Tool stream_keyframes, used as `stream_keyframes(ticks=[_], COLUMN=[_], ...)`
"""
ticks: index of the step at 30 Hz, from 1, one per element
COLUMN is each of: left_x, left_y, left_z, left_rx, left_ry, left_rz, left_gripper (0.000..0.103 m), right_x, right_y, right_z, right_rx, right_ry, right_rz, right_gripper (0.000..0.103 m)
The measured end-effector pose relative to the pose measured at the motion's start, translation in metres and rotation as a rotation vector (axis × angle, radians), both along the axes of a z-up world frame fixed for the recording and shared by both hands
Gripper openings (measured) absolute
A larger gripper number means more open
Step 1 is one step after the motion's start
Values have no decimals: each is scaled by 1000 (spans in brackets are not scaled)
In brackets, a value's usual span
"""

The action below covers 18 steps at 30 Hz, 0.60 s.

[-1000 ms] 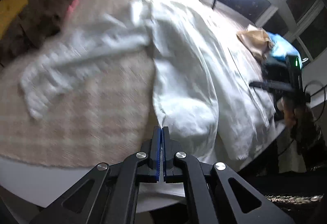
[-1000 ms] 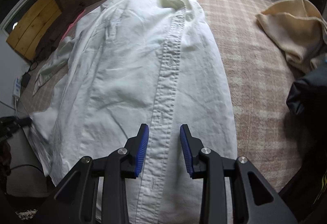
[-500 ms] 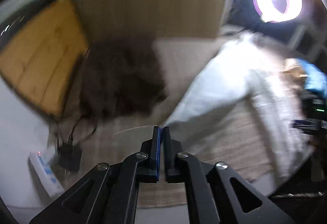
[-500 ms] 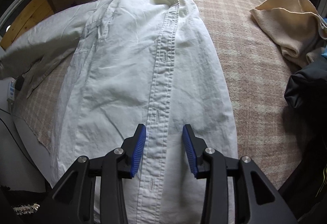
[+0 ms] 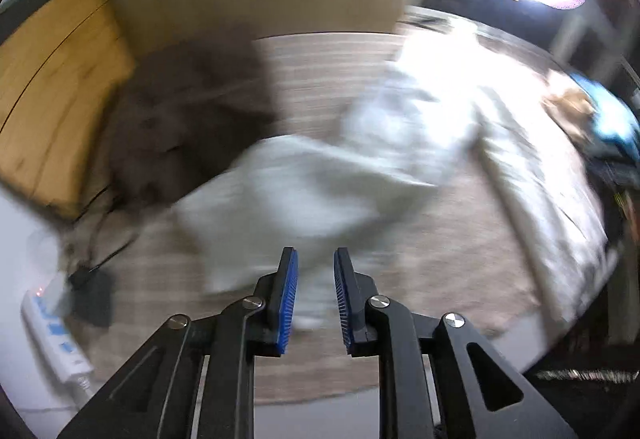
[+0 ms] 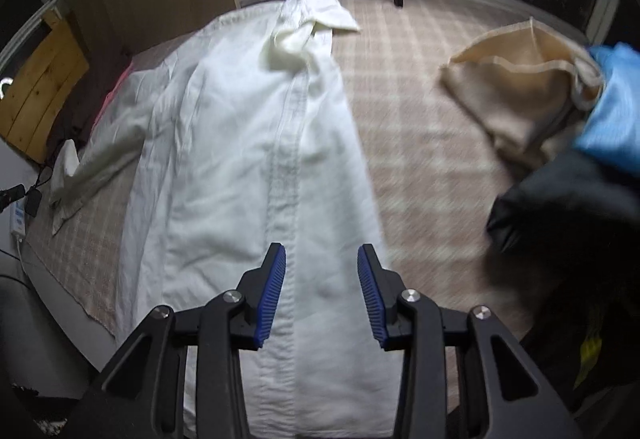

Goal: Fold clothes

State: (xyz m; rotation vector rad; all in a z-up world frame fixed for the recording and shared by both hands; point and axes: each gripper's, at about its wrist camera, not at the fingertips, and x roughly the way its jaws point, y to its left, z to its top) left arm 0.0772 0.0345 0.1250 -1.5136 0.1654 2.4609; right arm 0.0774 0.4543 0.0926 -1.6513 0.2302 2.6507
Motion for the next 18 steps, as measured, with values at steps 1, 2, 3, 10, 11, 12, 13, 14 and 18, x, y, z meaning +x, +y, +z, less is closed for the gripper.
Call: stream_keyframes(ticks=[1, 2, 3, 10, 11, 12, 13, 14, 18], left_x=[7, 15, 22, 65, 69, 71, 73, 75, 82], left_y=[19, 39, 58, 181, 198, 215, 233, 251, 327], left_z=[2, 5, 7, 1, -2, -4, -7, -10, -29], left_rx=[-3, -6, -9, 90, 111, 131, 160, 190, 245], left_ry=[6, 12, 19, -36, -51, -61, -73, -85, -135], left_rz=[-33, -67, -100, -194, -203, -205, -207, -208, -213], left_gripper=[18, 19, 20, 25, 25, 25, 25, 25, 28], right_x=[-5, -10, -13, -14, -14, -16, -22, -29, -82], right_y=[5, 9, 18, 49, 53, 57, 62, 67, 71], right_z=[1, 2, 1, -15, -13, -10, -5, 0, 24], right_rx=[17, 29, 30, -33, -47, -62, -81, -98, -85], right_ry=[5, 5, 1, -61, -59, -57, -47, -36, 41], right_rz=[14, 24, 38, 188, 205, 222, 239, 256, 321], right_gripper=[36, 36, 35, 13, 13, 13, 13, 14, 24])
